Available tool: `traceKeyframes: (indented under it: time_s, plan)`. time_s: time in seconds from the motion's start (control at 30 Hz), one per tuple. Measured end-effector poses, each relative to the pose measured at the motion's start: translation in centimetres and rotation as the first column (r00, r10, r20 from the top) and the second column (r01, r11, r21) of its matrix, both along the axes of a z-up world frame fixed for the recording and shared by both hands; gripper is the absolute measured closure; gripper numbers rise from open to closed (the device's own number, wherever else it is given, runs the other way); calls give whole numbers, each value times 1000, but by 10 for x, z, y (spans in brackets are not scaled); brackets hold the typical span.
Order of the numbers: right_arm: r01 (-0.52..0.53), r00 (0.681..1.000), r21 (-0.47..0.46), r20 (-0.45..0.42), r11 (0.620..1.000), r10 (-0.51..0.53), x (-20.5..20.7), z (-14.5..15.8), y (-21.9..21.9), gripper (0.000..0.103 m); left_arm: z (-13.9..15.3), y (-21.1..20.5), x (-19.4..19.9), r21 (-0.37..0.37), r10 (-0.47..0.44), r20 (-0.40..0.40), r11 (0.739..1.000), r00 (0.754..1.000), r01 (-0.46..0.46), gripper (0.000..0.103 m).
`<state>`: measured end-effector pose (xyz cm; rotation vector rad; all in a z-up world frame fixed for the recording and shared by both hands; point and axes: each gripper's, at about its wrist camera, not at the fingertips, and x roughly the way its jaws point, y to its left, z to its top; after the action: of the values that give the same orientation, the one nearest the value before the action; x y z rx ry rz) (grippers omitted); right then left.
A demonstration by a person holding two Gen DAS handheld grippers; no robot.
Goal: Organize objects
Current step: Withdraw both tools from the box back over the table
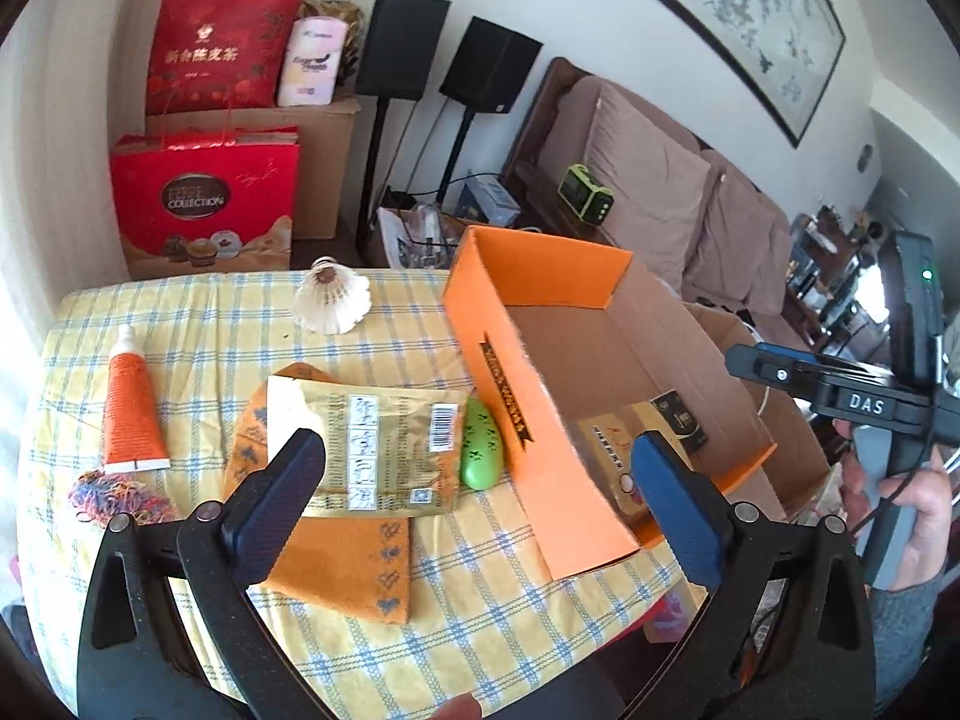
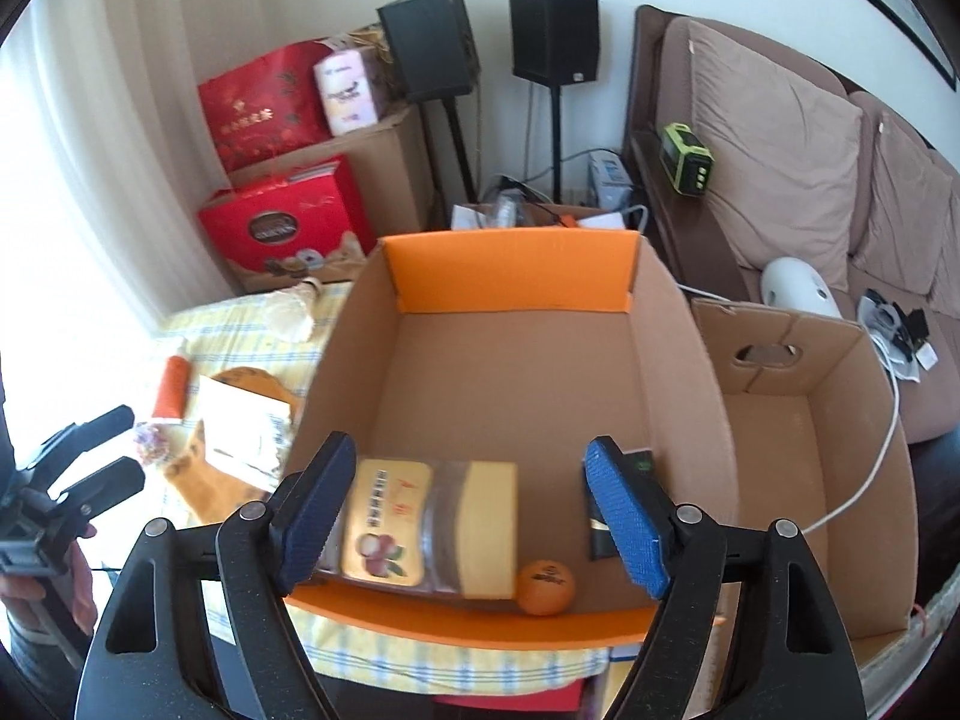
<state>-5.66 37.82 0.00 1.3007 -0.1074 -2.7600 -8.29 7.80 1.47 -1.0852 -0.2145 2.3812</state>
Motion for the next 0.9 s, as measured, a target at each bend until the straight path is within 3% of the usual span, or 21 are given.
traceKeyframes:
  time_s: [0.33,0.9]
  plan:
    - [-106,994,-29,-7,994,106,-7,-3,-56,23,-12,-62,-4,-54,98,15,994,995,-97,0]
    - [-253,967,-102,13,962,255,-31,-19,-143,23,-29,-158,-7,-108,270,20,958,963,-266,2]
